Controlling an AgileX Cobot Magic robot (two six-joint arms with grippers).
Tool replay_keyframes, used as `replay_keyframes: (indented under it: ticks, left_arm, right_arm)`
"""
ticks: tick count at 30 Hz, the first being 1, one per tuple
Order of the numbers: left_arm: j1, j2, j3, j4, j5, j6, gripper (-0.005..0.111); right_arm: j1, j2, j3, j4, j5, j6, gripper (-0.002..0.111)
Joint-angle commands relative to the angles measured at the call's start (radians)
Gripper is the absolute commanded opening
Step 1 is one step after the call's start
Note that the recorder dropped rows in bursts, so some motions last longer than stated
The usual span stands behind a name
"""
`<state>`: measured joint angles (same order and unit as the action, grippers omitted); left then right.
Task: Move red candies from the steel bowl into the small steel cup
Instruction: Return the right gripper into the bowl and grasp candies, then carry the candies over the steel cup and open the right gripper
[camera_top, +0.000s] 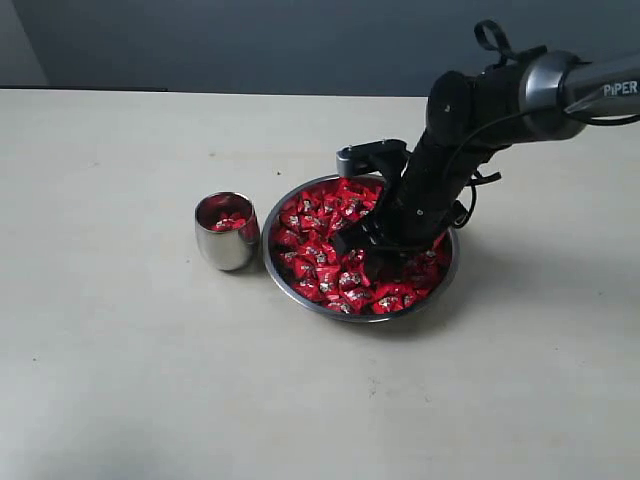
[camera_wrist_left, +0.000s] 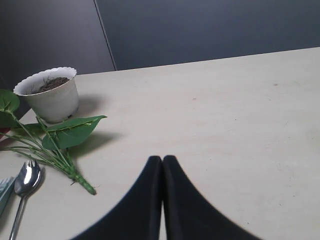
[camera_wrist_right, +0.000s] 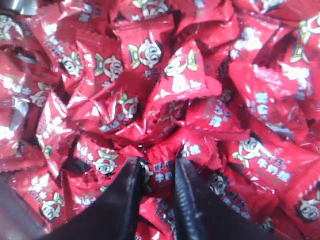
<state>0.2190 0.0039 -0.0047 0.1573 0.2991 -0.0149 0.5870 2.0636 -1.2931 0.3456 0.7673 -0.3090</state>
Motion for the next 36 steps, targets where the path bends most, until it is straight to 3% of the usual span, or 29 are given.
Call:
replay_keyframes:
  ticks: [1,9,14,24,33,34,36]
  left_arm:
    - [-0.001,-0.004,0.005,0.002,-0.01,-0.004,0.0]
    - [-0.001,-0.004,0.005,0.002,-0.01,-0.004,0.0]
    - [-0.001,-0.004,0.005,0.002,-0.01,-0.004,0.0]
    - [-0.001,-0.004,0.005,0.002,-0.008,-0.004,0.0]
    - [-0.001,-0.004,0.005,0.002,-0.008,-0.004,0.0]
    - [-0.001,-0.004,0.005,0.002,-0.005,-0.004,0.0]
    - [-0.001,-0.004,0.005,0.002,-0.007,-0.004,0.0]
  right_arm:
    - [-0.006,-0.036,0.003,0.004,0.002,0.016,0.0]
    - [-0.006,-0.188,-0.005,0.036,0.006,0.014,0.0]
    - [0.025,-0.215,-0.104,0.127,0.059,-0.042,0.0]
    - [0.184,-0.05,-0.371,0.13,0.06,-0.033,0.0]
    - [0.216,0.151,-0.579,0.113,0.135,0.018,0.0]
    - [0.216,0.164,-0.596,0.109,0.137,0.035,0.001]
    - [0.216,0.196,-0.64,0.107,0.149,0.042,0.016]
